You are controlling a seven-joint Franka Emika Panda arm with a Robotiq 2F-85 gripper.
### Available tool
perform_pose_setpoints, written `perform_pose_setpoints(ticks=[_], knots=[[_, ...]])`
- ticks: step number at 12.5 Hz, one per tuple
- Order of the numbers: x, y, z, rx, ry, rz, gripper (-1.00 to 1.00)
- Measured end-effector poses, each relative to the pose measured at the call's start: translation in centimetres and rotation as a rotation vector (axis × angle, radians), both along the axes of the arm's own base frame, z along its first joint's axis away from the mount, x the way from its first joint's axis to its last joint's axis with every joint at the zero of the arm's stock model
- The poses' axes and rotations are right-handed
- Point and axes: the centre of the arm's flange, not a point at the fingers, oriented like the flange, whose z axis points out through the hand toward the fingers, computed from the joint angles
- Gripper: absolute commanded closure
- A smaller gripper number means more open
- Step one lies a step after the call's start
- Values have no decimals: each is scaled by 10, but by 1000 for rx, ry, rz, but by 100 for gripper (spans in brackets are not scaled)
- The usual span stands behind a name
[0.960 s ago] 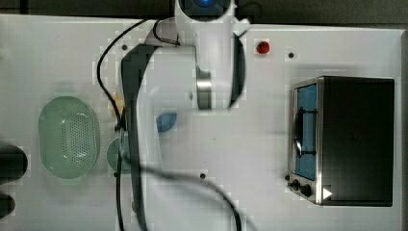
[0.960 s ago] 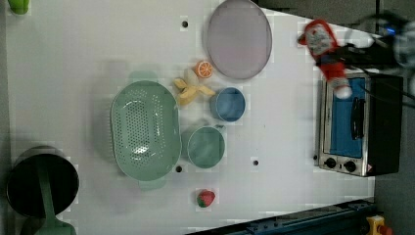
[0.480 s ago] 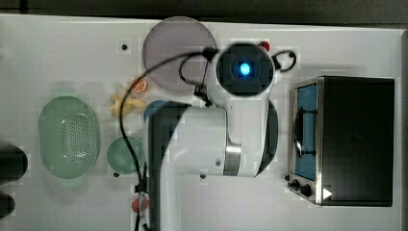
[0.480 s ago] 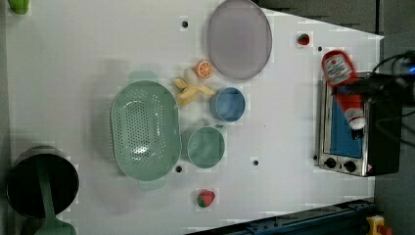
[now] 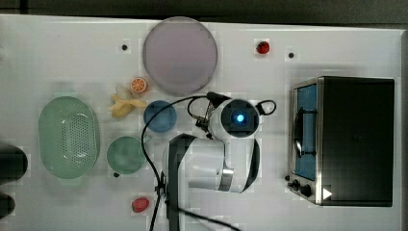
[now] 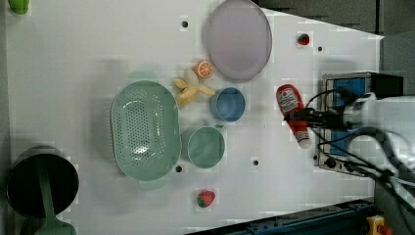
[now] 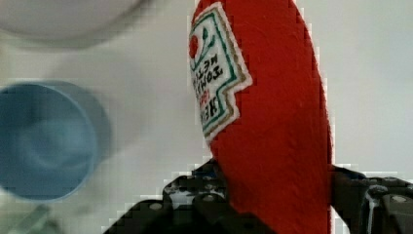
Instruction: Pick ketchup from plate and place it on table.
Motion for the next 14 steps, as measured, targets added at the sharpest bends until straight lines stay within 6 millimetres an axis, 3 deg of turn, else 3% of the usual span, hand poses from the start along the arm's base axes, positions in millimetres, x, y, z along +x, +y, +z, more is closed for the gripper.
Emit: perform_pose_setpoints(ticks=[3, 6, 9, 12, 14], knots=[[-11, 0, -55, 3, 18, -11, -25], [-12, 0, -78, -4, -7, -9, -34], [-10, 6, -76, -3, -20, 2, -100], [1, 10, -53, -6, -65, -5, -100], [7, 8, -10, -8, -78, -50, -100]])
